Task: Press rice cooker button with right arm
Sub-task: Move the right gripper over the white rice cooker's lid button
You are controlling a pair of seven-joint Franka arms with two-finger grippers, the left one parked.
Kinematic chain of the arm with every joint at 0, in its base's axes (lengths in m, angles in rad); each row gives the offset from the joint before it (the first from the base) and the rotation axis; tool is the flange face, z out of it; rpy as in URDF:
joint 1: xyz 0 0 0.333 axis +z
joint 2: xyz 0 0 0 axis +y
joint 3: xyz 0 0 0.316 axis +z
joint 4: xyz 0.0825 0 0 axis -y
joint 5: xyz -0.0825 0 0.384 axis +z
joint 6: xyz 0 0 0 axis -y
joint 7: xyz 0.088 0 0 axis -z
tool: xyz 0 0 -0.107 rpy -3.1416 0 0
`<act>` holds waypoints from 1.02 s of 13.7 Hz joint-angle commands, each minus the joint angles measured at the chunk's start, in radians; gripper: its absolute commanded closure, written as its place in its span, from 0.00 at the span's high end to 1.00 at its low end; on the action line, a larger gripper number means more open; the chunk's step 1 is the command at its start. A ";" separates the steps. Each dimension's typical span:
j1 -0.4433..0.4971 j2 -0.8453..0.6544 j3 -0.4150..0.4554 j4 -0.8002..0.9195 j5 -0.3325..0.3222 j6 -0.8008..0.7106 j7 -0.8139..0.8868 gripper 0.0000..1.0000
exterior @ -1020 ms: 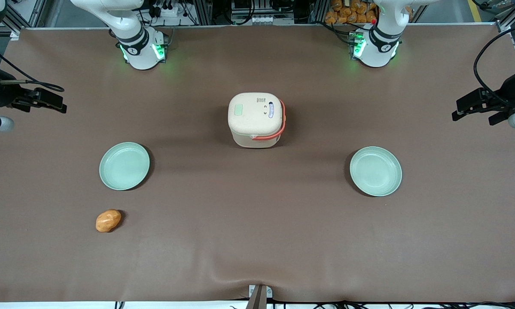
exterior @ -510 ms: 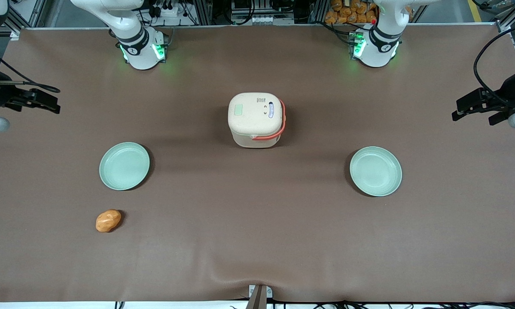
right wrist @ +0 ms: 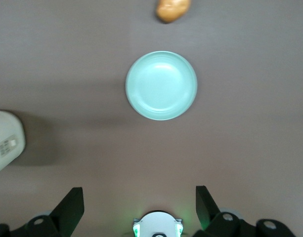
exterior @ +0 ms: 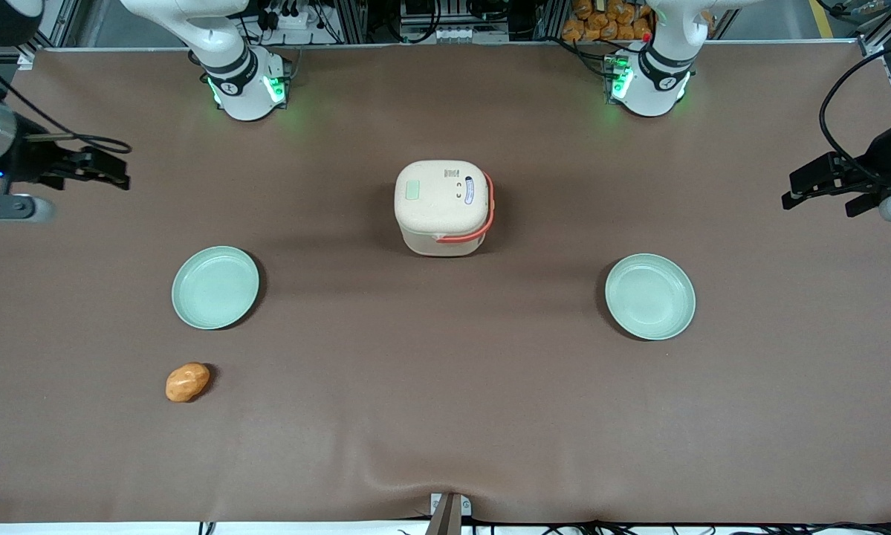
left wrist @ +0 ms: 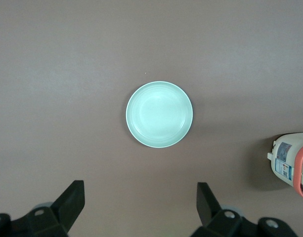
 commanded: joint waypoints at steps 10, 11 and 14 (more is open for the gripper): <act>0.434 0.088 -0.001 -0.015 0.118 0.111 0.266 0.07; 0.459 0.110 -0.001 -0.020 0.138 0.128 0.268 0.05; 0.508 0.138 -0.001 -0.075 0.183 0.190 0.287 0.00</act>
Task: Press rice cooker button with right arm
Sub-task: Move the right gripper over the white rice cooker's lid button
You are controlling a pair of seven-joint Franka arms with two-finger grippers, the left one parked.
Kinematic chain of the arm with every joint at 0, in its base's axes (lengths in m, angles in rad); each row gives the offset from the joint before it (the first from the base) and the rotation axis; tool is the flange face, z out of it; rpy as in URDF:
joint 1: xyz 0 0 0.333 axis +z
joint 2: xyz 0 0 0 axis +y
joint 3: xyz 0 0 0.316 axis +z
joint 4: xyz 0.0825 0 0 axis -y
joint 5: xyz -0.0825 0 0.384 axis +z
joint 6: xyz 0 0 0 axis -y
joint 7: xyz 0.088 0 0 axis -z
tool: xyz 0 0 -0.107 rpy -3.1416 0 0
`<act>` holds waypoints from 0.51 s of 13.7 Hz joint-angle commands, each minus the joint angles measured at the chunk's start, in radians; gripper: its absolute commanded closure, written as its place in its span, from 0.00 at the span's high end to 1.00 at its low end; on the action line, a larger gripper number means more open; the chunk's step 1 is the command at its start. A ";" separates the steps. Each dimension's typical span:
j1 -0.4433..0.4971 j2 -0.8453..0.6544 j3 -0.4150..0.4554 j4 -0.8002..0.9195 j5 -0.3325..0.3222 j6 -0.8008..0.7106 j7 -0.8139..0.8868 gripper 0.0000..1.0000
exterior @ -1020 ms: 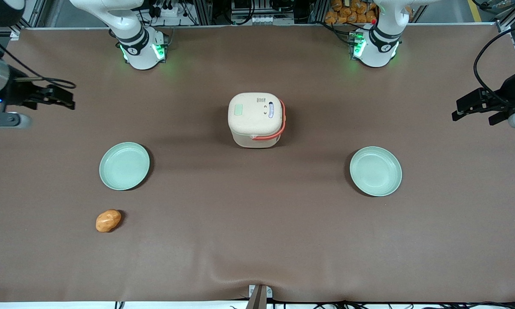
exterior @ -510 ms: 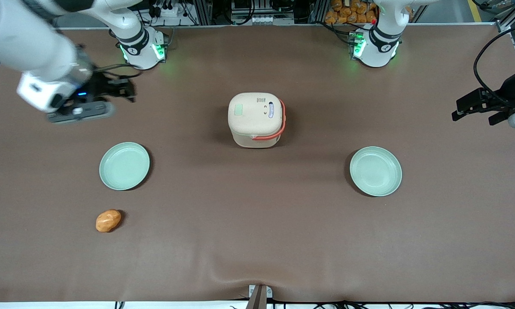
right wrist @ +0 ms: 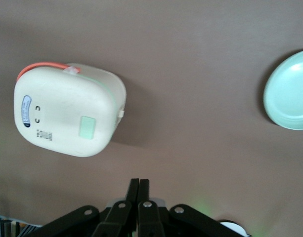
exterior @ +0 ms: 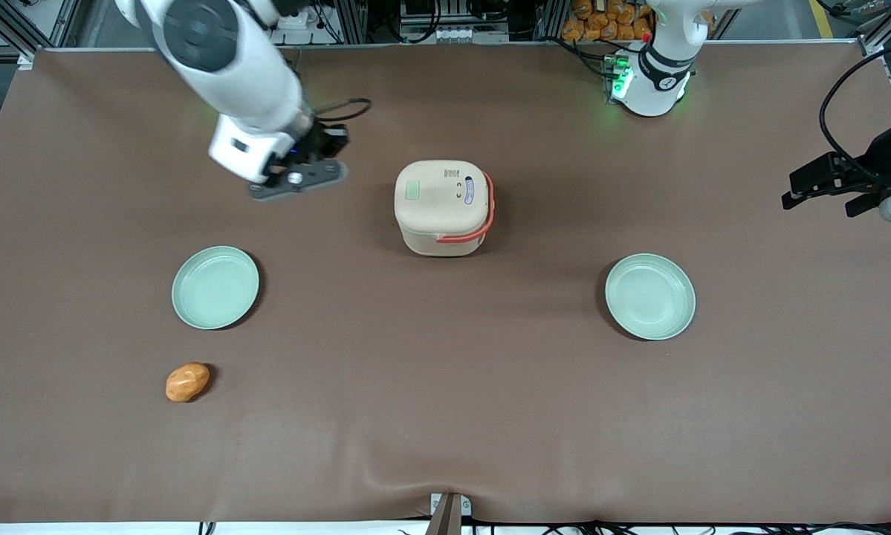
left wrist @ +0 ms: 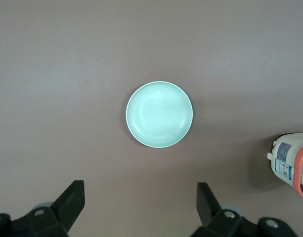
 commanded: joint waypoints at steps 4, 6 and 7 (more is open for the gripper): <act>0.107 0.070 -0.013 -0.083 0.090 0.125 0.064 0.00; 0.144 0.102 -0.013 -0.085 0.091 0.170 0.088 0.00; 0.158 0.116 -0.013 -0.085 0.091 0.181 0.088 0.00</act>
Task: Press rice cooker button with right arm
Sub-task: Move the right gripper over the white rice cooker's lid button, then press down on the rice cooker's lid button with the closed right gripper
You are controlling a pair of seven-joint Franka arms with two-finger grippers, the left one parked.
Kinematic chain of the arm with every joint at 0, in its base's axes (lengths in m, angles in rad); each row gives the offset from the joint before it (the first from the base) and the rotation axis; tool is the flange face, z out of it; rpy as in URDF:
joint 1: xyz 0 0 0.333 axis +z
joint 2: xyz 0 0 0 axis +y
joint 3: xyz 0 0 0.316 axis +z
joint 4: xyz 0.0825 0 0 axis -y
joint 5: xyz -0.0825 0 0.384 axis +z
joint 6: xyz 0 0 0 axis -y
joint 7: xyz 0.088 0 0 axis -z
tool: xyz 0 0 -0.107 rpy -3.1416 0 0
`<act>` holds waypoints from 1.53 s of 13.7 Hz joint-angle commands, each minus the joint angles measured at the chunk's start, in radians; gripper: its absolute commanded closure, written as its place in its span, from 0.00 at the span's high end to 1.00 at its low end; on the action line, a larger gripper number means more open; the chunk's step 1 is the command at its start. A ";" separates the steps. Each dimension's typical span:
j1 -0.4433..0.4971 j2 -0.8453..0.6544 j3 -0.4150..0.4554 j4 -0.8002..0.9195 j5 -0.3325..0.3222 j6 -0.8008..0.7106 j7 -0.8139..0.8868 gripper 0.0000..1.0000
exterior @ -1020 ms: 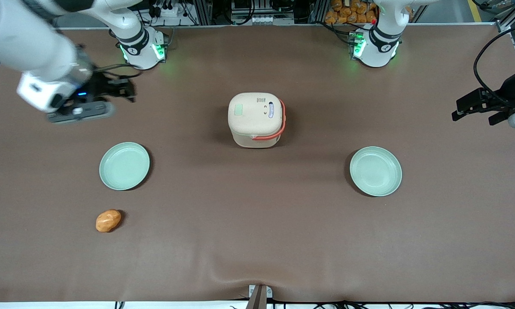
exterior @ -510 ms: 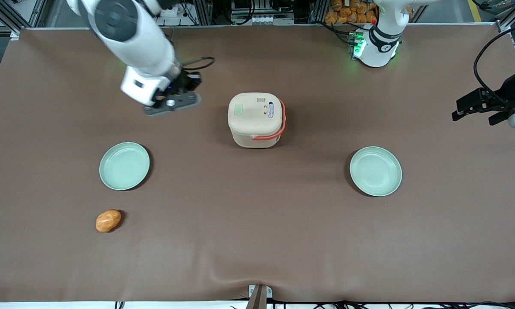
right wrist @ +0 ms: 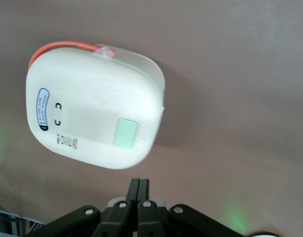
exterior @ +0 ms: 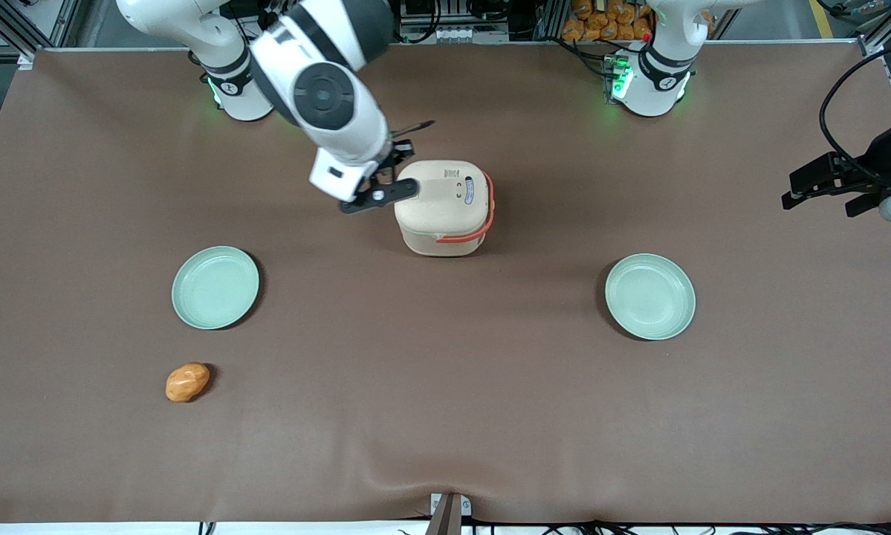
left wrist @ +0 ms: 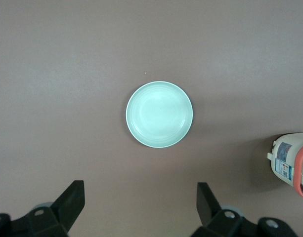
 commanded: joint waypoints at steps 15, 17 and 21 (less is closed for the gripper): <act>0.051 0.112 -0.014 -0.051 0.019 0.161 0.018 0.00; 0.051 0.118 -0.015 -0.051 0.019 0.162 0.020 0.00; 0.051 0.137 -0.015 -0.051 0.018 0.164 0.018 0.00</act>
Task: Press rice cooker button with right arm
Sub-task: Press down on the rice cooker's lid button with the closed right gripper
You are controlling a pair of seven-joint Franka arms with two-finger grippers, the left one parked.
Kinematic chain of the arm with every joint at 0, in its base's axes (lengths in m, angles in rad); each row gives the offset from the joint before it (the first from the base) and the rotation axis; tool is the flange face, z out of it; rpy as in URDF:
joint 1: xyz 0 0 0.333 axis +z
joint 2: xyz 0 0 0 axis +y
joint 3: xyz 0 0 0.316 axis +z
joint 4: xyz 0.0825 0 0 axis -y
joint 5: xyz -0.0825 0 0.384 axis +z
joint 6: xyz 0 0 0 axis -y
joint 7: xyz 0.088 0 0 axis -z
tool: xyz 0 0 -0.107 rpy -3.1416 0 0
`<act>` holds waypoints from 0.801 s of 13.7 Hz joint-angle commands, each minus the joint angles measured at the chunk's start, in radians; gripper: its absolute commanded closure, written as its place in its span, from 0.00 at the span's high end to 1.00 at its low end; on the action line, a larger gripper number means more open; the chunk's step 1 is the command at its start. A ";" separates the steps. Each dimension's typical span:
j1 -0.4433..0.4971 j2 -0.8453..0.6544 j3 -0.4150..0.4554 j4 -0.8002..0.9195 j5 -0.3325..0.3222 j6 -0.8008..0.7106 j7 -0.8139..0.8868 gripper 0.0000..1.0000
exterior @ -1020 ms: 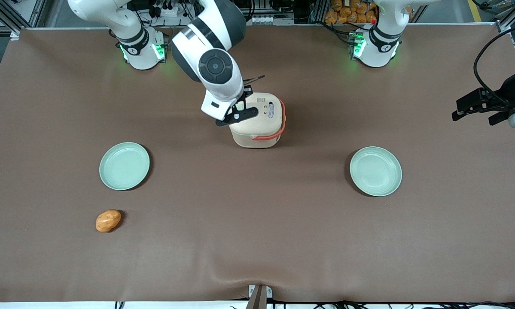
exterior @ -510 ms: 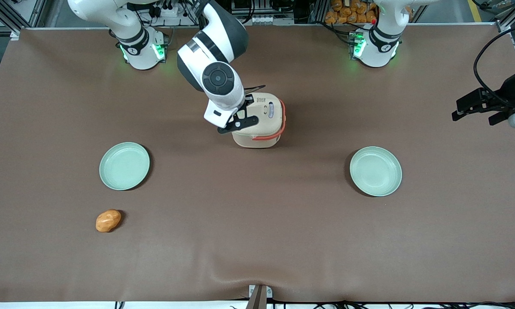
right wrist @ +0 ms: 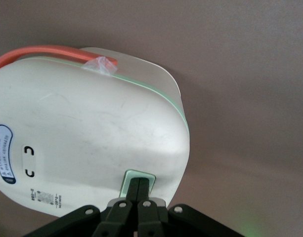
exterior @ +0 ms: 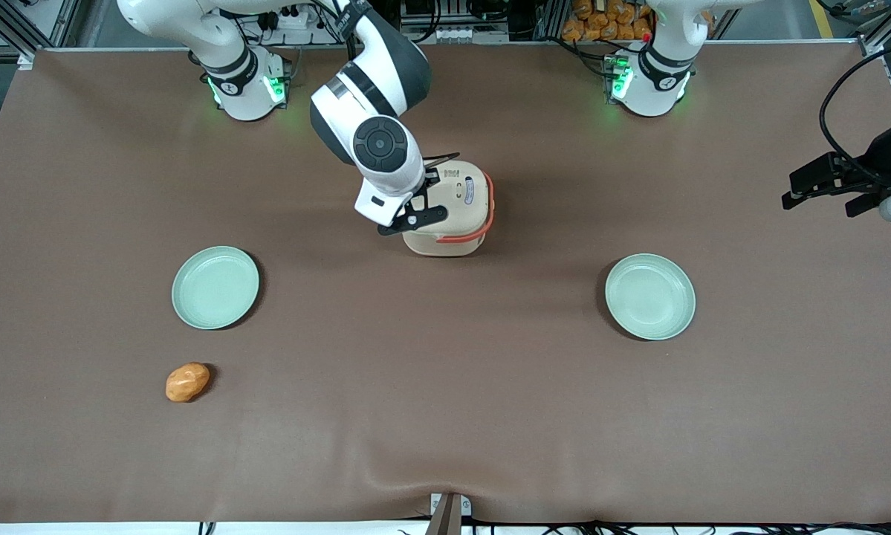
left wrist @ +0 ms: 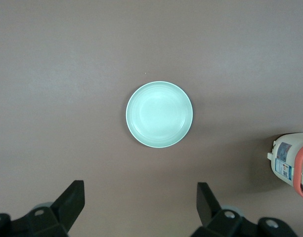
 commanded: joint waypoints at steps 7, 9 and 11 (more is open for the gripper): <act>0.011 0.024 -0.013 -0.059 0.002 0.077 -0.001 0.00; 0.011 0.023 -0.013 -0.061 0.002 0.076 -0.003 0.00; 0.010 0.012 -0.013 -0.055 0.002 0.067 0.002 0.00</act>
